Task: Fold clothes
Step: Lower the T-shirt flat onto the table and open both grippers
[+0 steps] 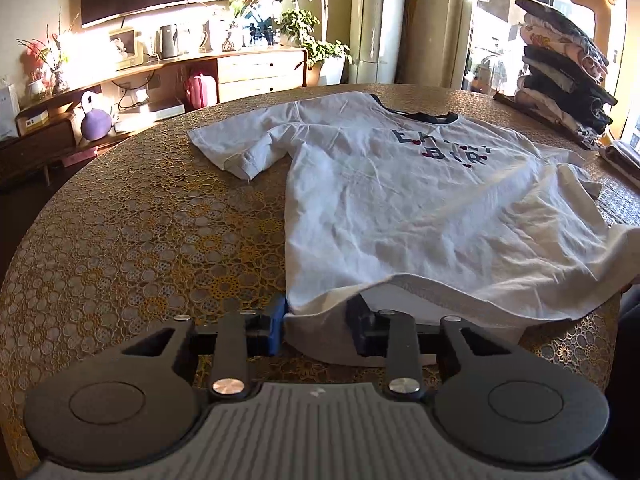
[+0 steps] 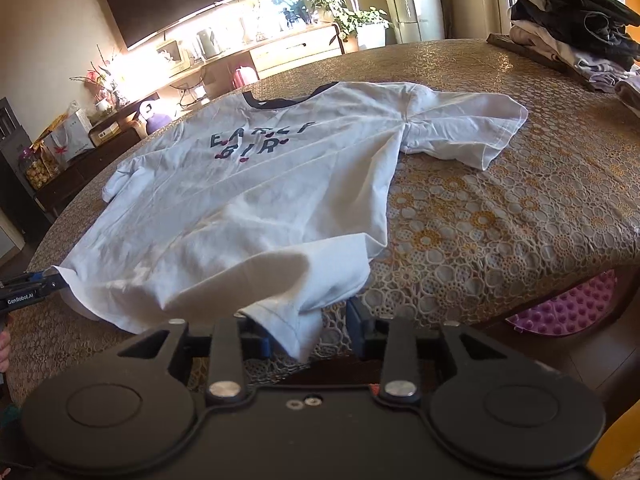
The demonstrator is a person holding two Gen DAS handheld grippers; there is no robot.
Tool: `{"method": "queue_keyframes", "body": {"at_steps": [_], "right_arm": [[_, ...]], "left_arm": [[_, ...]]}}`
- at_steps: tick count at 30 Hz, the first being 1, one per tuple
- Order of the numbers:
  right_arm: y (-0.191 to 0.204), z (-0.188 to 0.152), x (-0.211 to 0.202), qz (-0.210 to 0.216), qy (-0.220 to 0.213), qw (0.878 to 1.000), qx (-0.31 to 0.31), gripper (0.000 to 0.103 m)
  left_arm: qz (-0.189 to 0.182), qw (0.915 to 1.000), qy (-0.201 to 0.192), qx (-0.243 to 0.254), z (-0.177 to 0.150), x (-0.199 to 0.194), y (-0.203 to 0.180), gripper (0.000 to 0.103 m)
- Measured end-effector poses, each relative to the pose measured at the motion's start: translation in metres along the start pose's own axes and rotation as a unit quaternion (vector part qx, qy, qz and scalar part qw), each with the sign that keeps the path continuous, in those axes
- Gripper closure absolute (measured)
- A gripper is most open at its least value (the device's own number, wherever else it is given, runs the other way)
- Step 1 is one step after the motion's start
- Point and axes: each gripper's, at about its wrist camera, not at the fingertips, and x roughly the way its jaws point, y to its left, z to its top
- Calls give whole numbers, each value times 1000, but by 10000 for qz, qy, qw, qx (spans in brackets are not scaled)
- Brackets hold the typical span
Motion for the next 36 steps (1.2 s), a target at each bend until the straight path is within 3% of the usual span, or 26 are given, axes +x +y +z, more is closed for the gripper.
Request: {"method": "queue_keyframes", "body": {"at_steps": [3,7,14,18,22,28,32,36], "right_arm": [[4,-1,2,64,-46,10000,11,0],[11,3,3,29,-65,9999,-134,0],[0,25,-25,210,-276,9990,-273,0],[-13,44,-40,56,-441,9977,-519,0],[-15,36,-29,29,-36,9976,-696,0],[-6,13,-27,479,606,9907,-1120,0],[10,-1,-27,1017,1184,9750,-1581,0],[18,-10,-29,1151,1462,9625,-1974,0]], "left_arm": [[-96,9996,-128,-236,-2,-2,-4,90],[37,9975,-331,-616,0,-10,1,99],[773,9900,-901,-757,31,-39,25,100],[836,9927,-793,-360,47,-41,24,100],[1040,9933,-505,16,38,-32,10,100],[1005,9948,-19,-179,15,-32,17,100],[1119,9936,124,0,6,-36,15,100],[1135,9931,283,-71,0,-43,23,97]]}}
